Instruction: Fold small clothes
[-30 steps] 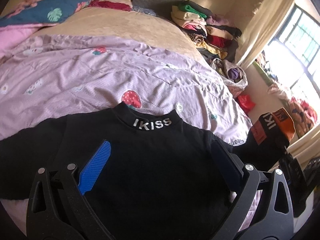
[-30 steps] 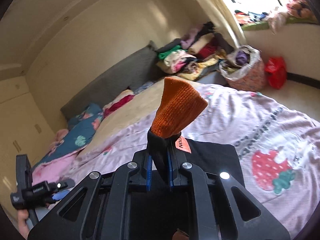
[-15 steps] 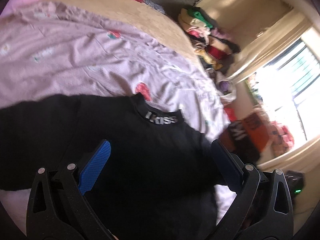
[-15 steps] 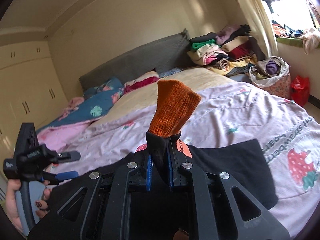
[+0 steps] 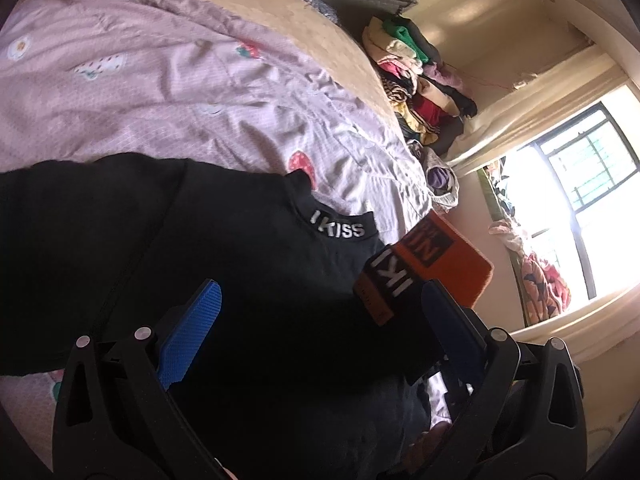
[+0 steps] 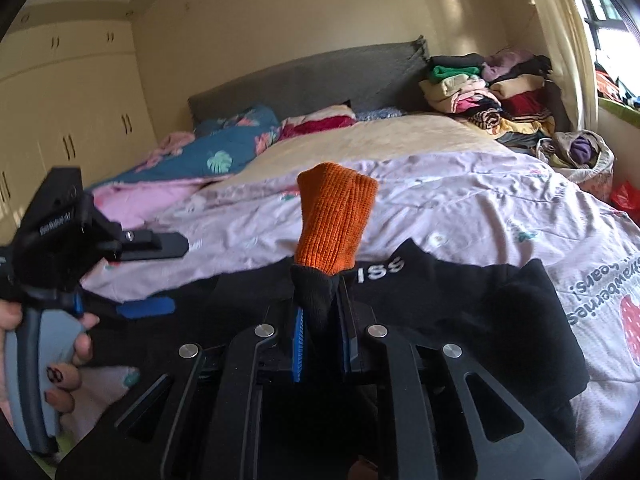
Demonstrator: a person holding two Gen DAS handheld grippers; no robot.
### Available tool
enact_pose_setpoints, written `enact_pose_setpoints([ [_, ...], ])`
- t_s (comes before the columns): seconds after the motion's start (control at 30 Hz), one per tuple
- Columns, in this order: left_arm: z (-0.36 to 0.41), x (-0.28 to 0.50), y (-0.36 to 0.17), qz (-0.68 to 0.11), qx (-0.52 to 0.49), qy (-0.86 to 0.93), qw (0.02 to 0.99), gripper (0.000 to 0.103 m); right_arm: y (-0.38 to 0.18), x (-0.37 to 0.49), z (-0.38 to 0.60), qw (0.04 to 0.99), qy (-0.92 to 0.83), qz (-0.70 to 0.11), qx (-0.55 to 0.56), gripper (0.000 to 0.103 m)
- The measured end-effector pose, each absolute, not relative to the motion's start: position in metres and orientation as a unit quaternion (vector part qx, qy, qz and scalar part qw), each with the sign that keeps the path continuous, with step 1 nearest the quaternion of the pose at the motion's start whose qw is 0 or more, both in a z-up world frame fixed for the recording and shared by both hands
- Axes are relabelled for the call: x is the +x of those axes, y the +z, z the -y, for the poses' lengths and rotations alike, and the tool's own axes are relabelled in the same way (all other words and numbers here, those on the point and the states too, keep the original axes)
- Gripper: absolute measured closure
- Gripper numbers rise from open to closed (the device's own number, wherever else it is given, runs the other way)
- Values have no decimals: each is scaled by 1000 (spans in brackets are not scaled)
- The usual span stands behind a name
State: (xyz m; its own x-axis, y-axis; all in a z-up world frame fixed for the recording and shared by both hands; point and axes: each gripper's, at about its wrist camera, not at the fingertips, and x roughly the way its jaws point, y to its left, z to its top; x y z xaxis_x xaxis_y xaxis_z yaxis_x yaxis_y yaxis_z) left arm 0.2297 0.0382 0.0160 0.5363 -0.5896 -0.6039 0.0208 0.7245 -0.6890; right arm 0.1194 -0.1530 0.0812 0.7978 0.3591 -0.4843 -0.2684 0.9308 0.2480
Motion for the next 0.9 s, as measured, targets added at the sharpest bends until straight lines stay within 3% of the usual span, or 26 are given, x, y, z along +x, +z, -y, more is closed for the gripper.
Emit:
enact_pose_setpoints([
  [0.1, -43, 230, 8, -453, -327, -185, 809, 9, 73, 123, 145, 935, 185, -292, 74, 83],
  [0.2, -44, 229, 0, -462, -331, -179, 803, 9, 66, 125, 135, 918, 224, -320, 72, 55],
  [0.27, -46, 228, -4, -467, -333, -173, 800, 9, 64, 125, 129, 905, 254, -334, 68, 51],
  [0.33, -47, 227, -9, -474, -334, -166, 798, 9, 63, 123, 123, 890, 286, -350, 57, 29],
  [0.57, -38, 223, -30, -504, -317, -149, 789, 9, 77, 118, 146, 897, 277, -339, 64, 27],
  [0.77, -6, 219, -39, -514, -281, -169, 792, 10, 85, 126, 222, 918, 188, -320, 141, 27],
  [0.8, -3, 219, -40, -515, -277, -167, 793, 13, 86, 126, 230, 920, 180, -316, 149, 27],
  [0.87, 6, 218, -45, -520, -277, -171, 789, 33, 88, 126, 250, 923, 159, -308, 166, 27],
  [0.9, 10, 218, -47, -524, -273, -169, 789, 35, 89, 125, 258, 925, 148, -304, 173, 27],
])
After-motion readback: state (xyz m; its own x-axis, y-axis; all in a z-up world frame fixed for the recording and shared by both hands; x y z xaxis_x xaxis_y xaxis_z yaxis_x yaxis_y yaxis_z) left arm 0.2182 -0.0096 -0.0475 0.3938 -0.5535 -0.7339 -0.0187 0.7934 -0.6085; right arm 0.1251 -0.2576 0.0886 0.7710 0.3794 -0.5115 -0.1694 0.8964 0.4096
